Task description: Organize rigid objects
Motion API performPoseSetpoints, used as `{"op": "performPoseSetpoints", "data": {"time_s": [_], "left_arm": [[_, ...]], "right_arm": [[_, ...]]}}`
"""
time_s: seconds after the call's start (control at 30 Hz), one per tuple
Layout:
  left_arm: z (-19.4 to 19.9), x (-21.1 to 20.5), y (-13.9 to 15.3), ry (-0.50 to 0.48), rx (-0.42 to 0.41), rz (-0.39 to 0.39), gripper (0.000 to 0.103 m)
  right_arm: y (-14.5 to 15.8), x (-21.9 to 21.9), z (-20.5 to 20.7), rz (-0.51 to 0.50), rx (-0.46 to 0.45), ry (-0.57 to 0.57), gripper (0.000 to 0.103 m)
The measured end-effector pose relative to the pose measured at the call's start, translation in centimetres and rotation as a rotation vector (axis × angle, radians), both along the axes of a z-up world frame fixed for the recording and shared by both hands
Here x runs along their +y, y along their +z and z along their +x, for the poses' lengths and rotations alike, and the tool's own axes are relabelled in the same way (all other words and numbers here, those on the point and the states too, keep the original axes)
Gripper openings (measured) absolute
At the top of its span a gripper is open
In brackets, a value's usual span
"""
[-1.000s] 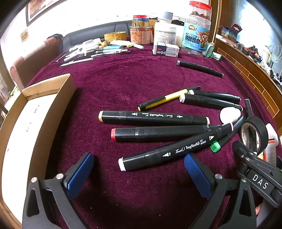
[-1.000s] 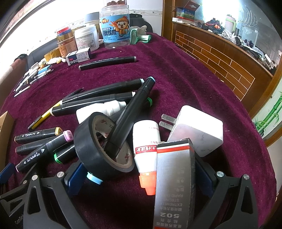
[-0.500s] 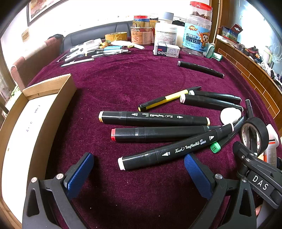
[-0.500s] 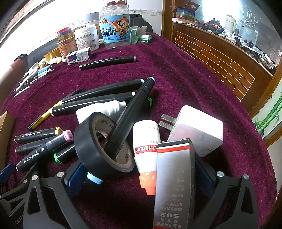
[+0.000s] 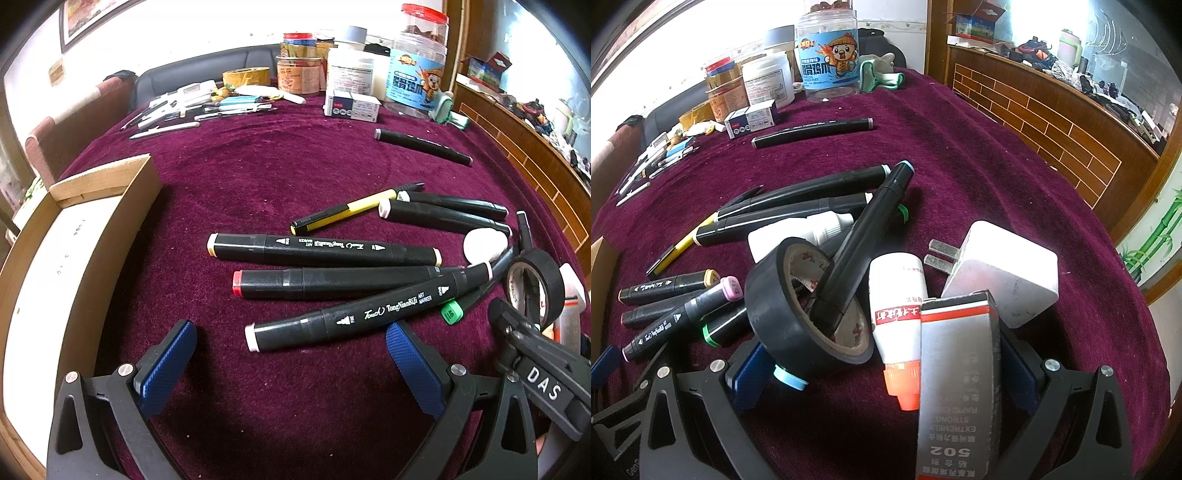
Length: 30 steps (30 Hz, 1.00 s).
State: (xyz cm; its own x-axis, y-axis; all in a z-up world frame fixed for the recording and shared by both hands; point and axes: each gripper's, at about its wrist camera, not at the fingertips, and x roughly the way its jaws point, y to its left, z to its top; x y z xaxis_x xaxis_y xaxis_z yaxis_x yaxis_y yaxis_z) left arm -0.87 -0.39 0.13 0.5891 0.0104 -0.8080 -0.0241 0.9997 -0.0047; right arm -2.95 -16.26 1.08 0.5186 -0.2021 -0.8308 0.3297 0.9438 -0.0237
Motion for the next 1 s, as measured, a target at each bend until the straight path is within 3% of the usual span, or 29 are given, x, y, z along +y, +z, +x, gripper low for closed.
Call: {"op": "performPoseSetpoints", "data": {"time_s": [0.1,0.17,0.2,0.27,0.3,0.37,0.43,0.53,0.57,0.67,0.8,0.9,0.97,1.0], "left_arm": [[0.1,0.0,0.1,-0.011,0.013,0.003,0.103],[-0.2,0.5,0.4,-0.06,0.068,-0.024,0.102],[-0.5,0.8,0.8,-0.072,0.082,-0.057,0.099],[-2.0,2.1,2.3,-0.112,0.069,-0.203,0.097],[-2.7,2.6,3.1,-0.12,0.044,-0.222,0.097],[-4.1,3.0,4.8,-0.164,-0.029,-0.217,0.097],[-5.4,3.1,6.5,-0.242,-0.108,-0.204,0.097],[-6.1,2.5,8.0,-0.351,-0.211,-0.12,0.098],[-5.8,2.2,8.0,-0.377,-0.213,-0.091,0.098],[-3.7,1.7,7.1,-0.428,-0.12,-0.09,0.098],[-1.5,1.2,5.1,-0.467,-0.007,-0.103,0.092],[-0.2,-0.1,3.3,-0.529,0.07,-0.07,0.091],[0.1,-1.0,2.4,-0.521,0.049,-0.004,0.087],[0.1,-1.4,2.2,-0.526,0.043,0.028,0.076]], "right_arm": [[0.1,-0.2,0.6,0.017,0.046,0.011,0.103],[0.1,-0.1,0.5,0.014,0.049,0.025,0.103],[0.1,-0.1,0.4,0.014,0.051,0.043,0.103],[0.2,-0.2,0.3,0.023,0.075,0.076,0.103],[0.4,-0.5,-0.2,0.034,0.08,0.075,0.103],[1.5,-0.8,-1.3,0.04,0.019,0.069,0.103],[3.8,-0.9,-3.1,0.016,-0.113,0.074,0.102],[6.9,-1.1,-5.6,-0.129,-0.358,0.018,0.103],[7.1,-1.3,-5.7,-0.148,-0.399,0.014,0.103],[5.6,-2.8,-3.4,-0.154,-0.302,-0.017,0.103],[3.4,-5.7,-3.0,0.011,-0.277,-0.078,0.102],[3.3,-6.0,-3.4,0.039,-0.308,-0.077,0.102],[2.8,-6.0,-3.1,0.056,-0.275,-0.068,0.102],[2.5,-5.9,-2.9,0.062,-0.261,-0.064,0.102]]}}
